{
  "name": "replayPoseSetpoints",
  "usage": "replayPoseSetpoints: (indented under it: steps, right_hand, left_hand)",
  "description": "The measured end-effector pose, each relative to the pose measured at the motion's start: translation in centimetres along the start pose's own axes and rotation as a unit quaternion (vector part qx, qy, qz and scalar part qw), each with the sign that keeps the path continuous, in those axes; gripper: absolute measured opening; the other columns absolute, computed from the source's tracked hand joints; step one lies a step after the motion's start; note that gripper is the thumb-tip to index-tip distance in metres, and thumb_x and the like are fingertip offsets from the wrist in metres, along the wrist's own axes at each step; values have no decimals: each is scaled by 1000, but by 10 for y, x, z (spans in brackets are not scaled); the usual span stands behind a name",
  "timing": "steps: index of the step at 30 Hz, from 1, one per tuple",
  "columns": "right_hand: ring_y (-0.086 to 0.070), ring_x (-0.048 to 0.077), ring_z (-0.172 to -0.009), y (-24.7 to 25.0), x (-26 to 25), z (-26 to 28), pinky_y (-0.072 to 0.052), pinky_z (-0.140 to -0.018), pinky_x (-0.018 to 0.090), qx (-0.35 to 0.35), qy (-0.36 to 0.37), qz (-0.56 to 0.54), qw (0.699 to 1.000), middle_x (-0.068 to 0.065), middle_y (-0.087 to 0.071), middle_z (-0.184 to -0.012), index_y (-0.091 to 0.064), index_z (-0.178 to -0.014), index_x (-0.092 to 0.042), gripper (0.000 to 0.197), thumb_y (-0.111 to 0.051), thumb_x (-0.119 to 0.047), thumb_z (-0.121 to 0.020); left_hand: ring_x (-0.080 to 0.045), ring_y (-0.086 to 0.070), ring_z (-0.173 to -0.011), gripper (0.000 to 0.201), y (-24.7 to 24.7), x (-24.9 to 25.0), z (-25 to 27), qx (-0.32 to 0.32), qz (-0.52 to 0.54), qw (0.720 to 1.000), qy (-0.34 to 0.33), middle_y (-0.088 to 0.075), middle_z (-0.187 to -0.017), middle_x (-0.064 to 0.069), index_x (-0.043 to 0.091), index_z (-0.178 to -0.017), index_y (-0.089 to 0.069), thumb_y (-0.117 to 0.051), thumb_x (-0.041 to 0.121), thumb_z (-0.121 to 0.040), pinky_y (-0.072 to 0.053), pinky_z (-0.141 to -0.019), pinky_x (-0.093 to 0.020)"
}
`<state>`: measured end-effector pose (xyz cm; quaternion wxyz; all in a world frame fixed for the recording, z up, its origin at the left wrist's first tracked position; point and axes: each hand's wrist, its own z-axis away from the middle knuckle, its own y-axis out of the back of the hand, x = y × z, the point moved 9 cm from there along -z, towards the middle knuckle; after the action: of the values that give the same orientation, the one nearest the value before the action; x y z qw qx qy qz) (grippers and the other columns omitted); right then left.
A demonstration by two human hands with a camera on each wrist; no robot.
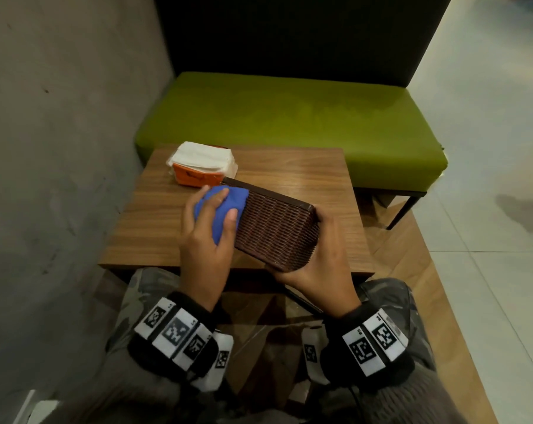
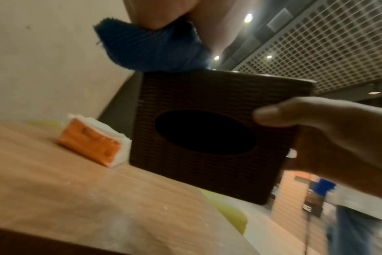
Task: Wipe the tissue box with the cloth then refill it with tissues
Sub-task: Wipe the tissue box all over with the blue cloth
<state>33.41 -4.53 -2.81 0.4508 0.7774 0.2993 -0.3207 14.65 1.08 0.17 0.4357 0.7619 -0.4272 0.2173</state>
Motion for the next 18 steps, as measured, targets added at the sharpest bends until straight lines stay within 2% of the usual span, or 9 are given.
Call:
replayPoseSetpoints:
  steps: [2,4,6,8,10,13,15,17,18]
  right_hand:
    - [-46,14,-114,-7,-6,0,-39,-97,21,-5,5,4,1000,-5,-46,-122,-39,-131,-16,91,-86,-41,-57]
    - [-48,18,-115,-13,-11,2,-43,-98,36,-8,11,-2,1000,1,-50,-123,-43,-133,-9,85,-79,-43,-64]
    - [-50,21,-116,-12,-13,4,-44,-97,42,-3,24,-9,1000,4,-50,-125,-42,-134,-7,88,-78,-44,-62]
    - [-50,20,-113,-5,-14,7,-44,-99,36,12,44,-6,999,0,-48,-123,-39,-131,-10,92,-81,-46,-58]
    - [-49,18,-113,3,-16,9,-42,-99,29,19,59,2,998,-4,-46,-123,-37,-131,-14,91,-82,-48,-59]
    - [-51,22,-114,1,-16,11,-44,-96,39,2,73,29,997,6,-51,-124,-41,-131,-6,91,-85,-45,-61]
    - [-50,22,-115,-2,-14,11,-44,-96,40,-6,67,24,997,5,-51,-125,-39,-132,-9,91,-83,-47,-61]
    - [-49,21,-113,-6,-12,10,-43,-96,37,-6,53,21,998,3,-50,-124,-36,-132,-13,92,-80,-48,-59]
    - [-49,21,-112,-9,-9,9,-42,-96,37,-5,47,24,999,4,-50,-123,-36,-131,-13,92,-80,-48,-58]
  left_hand:
    - [-15,-45,-125,36,-17,39,12,-49,-2,996,-80,-47,-136,-12,12,-125,-58,-52,27,-93,-32,-105,-12]
    - [-19,-45,-128,37,-31,74,21,-108,6,978,-179,-47,-136,-14,11,-126,-58,-53,26,-93,-35,-109,-24]
    - [-20,-47,-127,37,-35,82,11,-133,6,968,-212,-48,-135,-14,11,-126,-59,-53,27,-93,-36,-108,-25]
    - [-18,-47,-125,36,-32,66,-9,-128,-3,978,-166,-48,-133,-12,14,-125,-59,-53,29,-93,-33,-107,-19]
    - [-18,-47,-123,34,-24,32,-31,-106,-10,991,-83,-47,-132,-11,16,-124,-59,-53,29,-93,-32,-101,-15]
    - [-19,-52,-113,32,-13,-27,-51,-85,-6,996,37,-50,-125,-11,15,-122,-59,-52,30,-95,-35,-92,-16]
    - [-19,-52,-112,31,-10,-32,-46,-69,1,997,45,-51,-124,-11,13,-120,-61,-53,29,-94,-36,-93,-16]
    - [-16,-48,-120,29,-18,-4,-25,-76,13,997,-13,-47,-130,-10,12,-119,-61,-54,24,-94,-33,-99,-13]
    - [-13,-45,-124,29,-25,16,-11,-101,22,993,-54,-45,-133,-9,12,-120,-60,-54,24,-94,-32,-103,-14]
